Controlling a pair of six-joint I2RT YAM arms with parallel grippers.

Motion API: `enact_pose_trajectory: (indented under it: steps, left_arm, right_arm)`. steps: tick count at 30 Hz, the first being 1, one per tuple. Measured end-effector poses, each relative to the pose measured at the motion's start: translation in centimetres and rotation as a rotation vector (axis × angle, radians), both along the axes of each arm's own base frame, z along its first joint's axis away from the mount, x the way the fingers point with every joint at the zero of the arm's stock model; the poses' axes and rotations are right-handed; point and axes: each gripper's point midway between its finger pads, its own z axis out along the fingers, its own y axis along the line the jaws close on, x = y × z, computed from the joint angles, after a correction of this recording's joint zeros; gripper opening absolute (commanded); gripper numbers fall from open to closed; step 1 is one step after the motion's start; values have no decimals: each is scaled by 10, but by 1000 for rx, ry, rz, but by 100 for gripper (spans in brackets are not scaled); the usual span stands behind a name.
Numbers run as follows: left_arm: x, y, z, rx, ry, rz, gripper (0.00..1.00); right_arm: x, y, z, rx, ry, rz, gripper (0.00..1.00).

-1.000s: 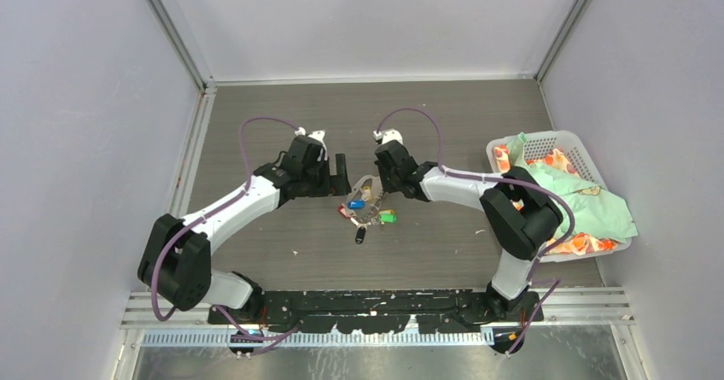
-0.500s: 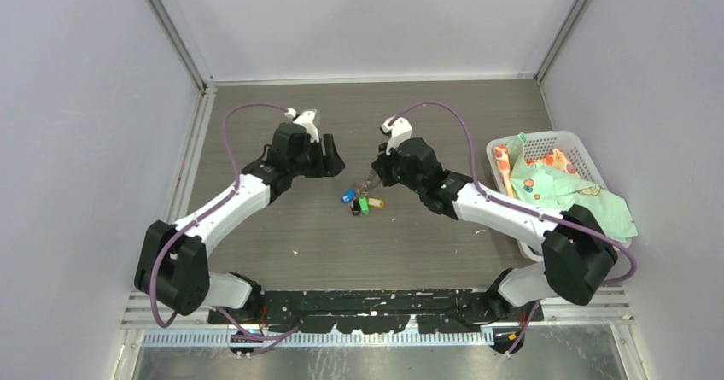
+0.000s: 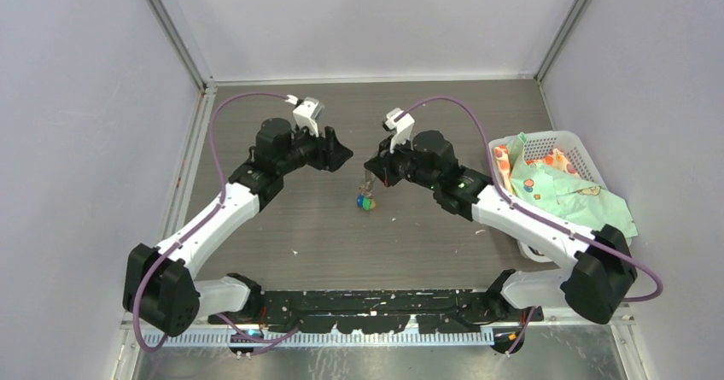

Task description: Remove the keys from the keyring

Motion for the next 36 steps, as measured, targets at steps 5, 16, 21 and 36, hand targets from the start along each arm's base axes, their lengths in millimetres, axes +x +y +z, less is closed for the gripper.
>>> enact_pose_trajectory:
  steps: [5,16,21,36]
  left_arm:
    - [-10,-9,22,-25,-33,-140,60]
    - [-48,-11,125,-267,-138,-632,68]
    - [-70,-31,119,-369,-24,-819,75]
    - [-145,-60,132,-422,-27,-1070,77]
  right_arm:
    - [-28,3,51,76,-35,126,1]
    - [-97,-3,157,215,-150,396,1]
    - [-121,-2,174,242,-141,512,1]
    - [-154,-7,208,307,-152,648,1]
